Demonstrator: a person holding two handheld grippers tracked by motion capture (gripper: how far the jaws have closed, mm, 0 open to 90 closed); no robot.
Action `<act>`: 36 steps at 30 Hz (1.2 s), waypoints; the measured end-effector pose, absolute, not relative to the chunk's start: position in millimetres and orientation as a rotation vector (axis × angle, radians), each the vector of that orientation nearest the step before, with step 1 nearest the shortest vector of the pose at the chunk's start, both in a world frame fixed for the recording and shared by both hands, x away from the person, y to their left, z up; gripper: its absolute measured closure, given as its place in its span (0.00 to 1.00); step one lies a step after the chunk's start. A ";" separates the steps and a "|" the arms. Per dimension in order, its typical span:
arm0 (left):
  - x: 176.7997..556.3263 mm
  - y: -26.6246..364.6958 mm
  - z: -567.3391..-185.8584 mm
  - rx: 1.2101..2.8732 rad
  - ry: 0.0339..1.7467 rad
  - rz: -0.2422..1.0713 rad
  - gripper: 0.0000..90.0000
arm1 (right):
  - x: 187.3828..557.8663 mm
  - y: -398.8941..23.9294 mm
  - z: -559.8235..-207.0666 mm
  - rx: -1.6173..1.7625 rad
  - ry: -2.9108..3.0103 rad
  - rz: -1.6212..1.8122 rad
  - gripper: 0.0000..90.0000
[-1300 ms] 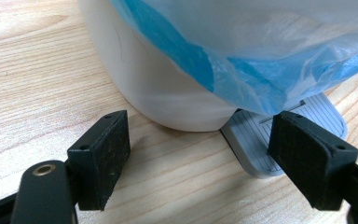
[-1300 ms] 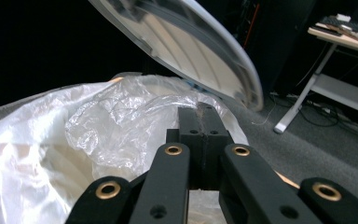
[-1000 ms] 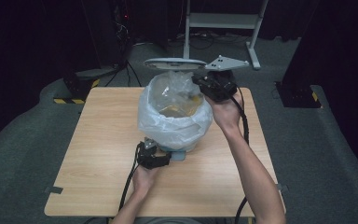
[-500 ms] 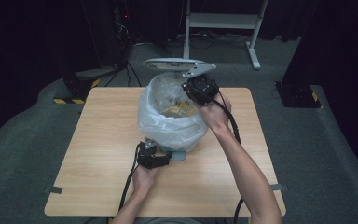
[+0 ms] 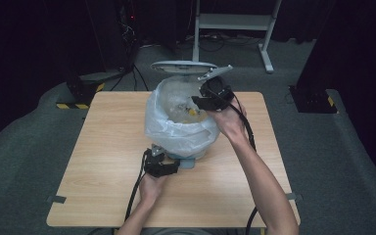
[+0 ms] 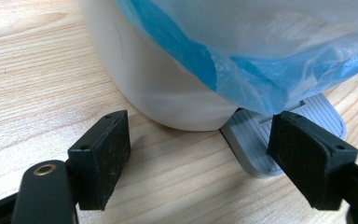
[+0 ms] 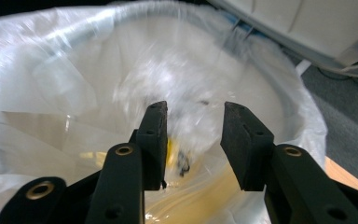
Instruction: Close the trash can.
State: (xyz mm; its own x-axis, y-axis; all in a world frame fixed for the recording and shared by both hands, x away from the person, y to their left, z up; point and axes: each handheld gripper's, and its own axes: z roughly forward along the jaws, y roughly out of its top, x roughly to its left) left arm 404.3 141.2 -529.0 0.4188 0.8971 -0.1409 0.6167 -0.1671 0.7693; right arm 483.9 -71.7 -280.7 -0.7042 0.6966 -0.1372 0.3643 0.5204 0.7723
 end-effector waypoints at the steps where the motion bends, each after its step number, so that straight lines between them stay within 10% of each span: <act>1: 404.3 141.2 -529.0 1.883 1.290 0.448 0.23 | 482.0 -73.2 -278.9 0.871 2.325 1.048 0.70; 6: 404.4 141.1 -529.1 1.878 1.295 0.443 0.23 | 475.4 -74.1 -275.3 0.808 2.316 1.092 0.92; 13: 404.4 141.1 -529.1 1.876 1.296 0.439 0.23 | 479.1 -67.5 -284.8 0.804 2.351 1.114 0.98; 36: 404.7 141.1 -527.5 1.902 1.284 0.443 0.25 | 454.8 -137.5 -306.5 0.994 2.154 1.480 0.61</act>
State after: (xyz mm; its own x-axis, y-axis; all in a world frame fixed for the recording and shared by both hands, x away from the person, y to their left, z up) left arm 404.7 141.1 -527.5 0.4278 0.8938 -0.1345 0.6204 -0.1822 0.7628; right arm 454.8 -137.5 -306.5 -0.6953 0.7111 0.1044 0.3524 0.2108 0.9118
